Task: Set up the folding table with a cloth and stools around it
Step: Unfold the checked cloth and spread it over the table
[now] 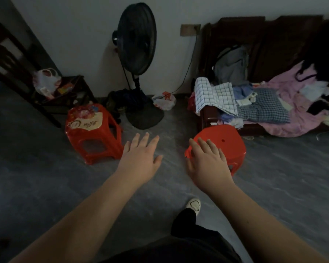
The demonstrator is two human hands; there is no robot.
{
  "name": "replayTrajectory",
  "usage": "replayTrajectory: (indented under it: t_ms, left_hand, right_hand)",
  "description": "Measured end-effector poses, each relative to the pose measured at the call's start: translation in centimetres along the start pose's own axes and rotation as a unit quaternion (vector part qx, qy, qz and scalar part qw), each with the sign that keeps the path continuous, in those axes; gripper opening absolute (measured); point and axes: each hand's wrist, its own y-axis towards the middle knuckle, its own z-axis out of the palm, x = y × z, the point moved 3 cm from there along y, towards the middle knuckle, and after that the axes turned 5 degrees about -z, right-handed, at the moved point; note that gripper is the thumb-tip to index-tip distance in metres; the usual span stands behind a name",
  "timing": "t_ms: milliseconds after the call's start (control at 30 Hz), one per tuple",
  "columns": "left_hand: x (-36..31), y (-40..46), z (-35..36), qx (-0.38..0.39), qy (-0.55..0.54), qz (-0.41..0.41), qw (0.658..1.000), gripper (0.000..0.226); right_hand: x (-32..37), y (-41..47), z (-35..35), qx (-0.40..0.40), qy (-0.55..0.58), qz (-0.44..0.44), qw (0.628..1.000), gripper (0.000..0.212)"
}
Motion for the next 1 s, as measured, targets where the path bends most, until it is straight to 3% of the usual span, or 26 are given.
replayTrajectory:
  t_ms: [267,500,733,1000]
  left_hand:
    - [-8.4,16.5,-1.3,0.021,-0.01,0.013,1.0,0.066]
    - [-13.0,28.7,0.3,0.041,-0.026,0.037,0.998,0.067]
    - [-15.2,41.6,3.4,0.092,-0.036,0.078,0.992,0.066]
    - [-15.6,59.8,9.8,0.214,-0.017,0.124,0.969,0.066]
  right_hand:
    - [-12.4,13.0,-4.1,0.007,-0.012,0.031,0.999,0.066]
    - [-19.2,21.5,-5.2,0.022,-0.007,0.069,0.997,0.068]
    - [-24.6,30.5,-2.0,0.041,0.015,0.131,0.99,0.067]
    - [-29.0,43.9,4.3,0.085,0.095,0.248,0.96,0.064]
